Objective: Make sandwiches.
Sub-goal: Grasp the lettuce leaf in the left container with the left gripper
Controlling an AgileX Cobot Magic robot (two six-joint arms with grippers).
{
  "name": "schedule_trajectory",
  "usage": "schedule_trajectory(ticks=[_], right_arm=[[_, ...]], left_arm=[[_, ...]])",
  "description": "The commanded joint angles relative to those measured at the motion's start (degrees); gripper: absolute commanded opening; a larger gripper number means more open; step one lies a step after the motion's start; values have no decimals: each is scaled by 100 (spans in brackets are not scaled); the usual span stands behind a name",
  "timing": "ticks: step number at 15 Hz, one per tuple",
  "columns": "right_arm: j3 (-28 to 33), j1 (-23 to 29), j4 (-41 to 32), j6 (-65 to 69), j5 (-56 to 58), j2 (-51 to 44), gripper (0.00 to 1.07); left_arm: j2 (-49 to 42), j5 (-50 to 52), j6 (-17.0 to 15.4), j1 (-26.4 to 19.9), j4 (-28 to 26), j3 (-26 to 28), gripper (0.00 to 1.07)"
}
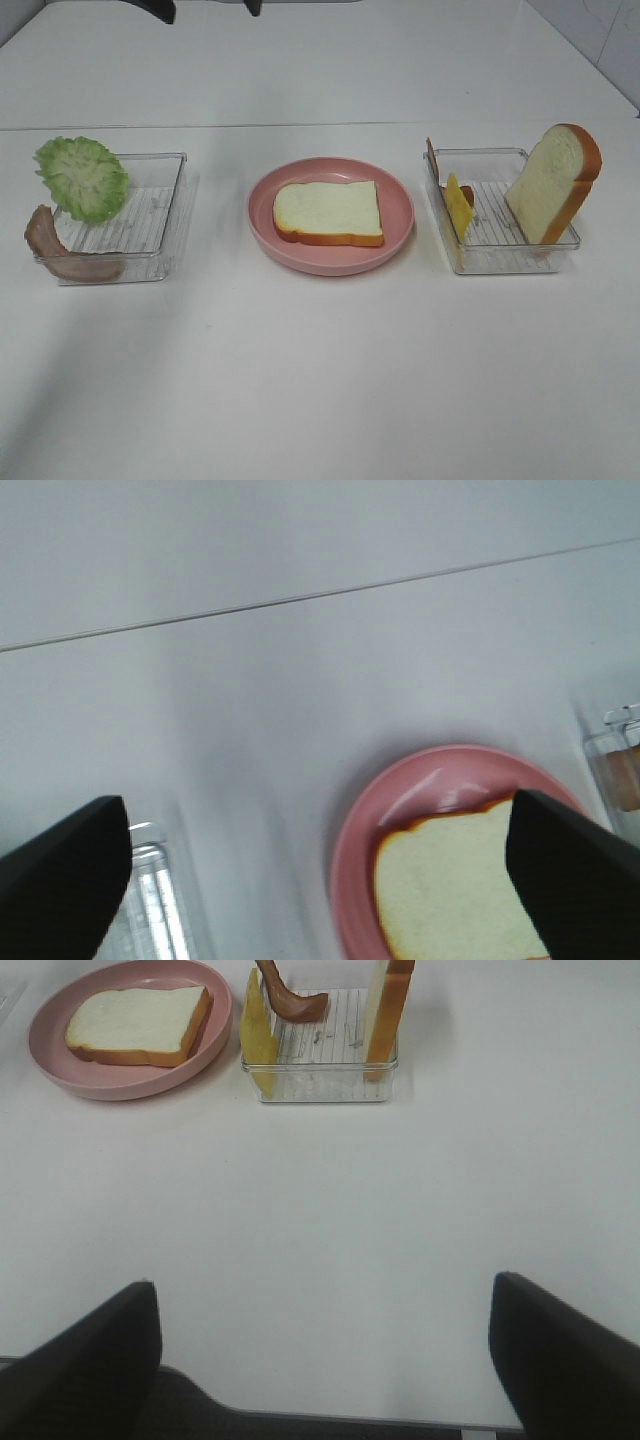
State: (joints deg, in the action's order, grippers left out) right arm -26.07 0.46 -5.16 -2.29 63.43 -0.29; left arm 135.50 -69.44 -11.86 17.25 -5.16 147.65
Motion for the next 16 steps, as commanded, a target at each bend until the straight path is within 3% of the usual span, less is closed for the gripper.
schedule_trajectory(ticks=[1, 3, 6, 7, 11, 16], right_arm=[[17, -40, -34, -46, -17, -155, 87], [17, -40, -34, -46, -17, -155, 87], [17, -40, -34, -46, -17, -155, 87], [17, -40, -34, -46, -17, -155, 87], [17, -40, -34, -46, -17, -155, 87], [17, -40, -34, -46, -17, -155, 87]], left_arm=[[-516, -619, 40, -327, 17, -802, 92], [-1180, -613, 40, -900, -138, -2068, 92], [-1587, -613, 132, -1329, -223, -2641, 92], [-1845, -613, 355, -1713, -441, -2985, 92], [-1937, -556, 441, -2275, -493, -3466, 92], [-1415, -138, 877, -2349, -991, -3484, 92]])
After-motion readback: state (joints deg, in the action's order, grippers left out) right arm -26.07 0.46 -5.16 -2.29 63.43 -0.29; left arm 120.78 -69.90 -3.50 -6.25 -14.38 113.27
